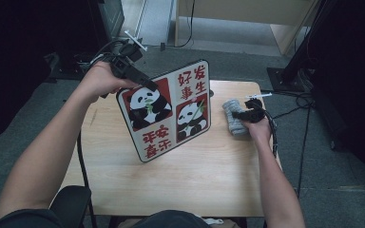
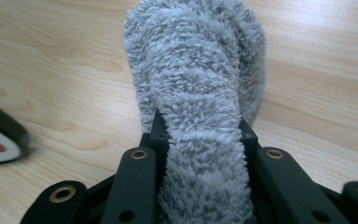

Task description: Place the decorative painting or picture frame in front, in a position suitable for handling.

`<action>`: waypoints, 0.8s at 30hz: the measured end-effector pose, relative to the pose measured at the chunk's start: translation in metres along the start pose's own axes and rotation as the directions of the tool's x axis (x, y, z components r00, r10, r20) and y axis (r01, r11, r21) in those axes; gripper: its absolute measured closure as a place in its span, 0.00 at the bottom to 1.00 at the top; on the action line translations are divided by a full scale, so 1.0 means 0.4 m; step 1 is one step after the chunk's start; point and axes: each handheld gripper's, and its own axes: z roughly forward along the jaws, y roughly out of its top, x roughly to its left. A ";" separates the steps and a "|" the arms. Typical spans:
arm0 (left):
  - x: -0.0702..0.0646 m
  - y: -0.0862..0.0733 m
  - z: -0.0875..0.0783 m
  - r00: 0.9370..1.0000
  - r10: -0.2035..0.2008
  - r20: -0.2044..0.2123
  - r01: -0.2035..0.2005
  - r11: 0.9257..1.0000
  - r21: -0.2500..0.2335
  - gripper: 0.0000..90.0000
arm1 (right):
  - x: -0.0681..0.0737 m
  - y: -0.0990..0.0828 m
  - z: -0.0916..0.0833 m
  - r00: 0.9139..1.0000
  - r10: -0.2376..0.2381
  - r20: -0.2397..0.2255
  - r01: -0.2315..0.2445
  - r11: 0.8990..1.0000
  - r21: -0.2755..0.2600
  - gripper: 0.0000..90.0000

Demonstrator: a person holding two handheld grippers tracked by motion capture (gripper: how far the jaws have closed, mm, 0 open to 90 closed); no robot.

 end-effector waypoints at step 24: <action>-0.035 -0.106 -0.042 0.999 -0.034 0.008 0.034 0.996 -0.086 0.42 | 0.104 0.109 -0.127 0.987 -0.123 -0.102 0.120 0.992 -0.035 0.79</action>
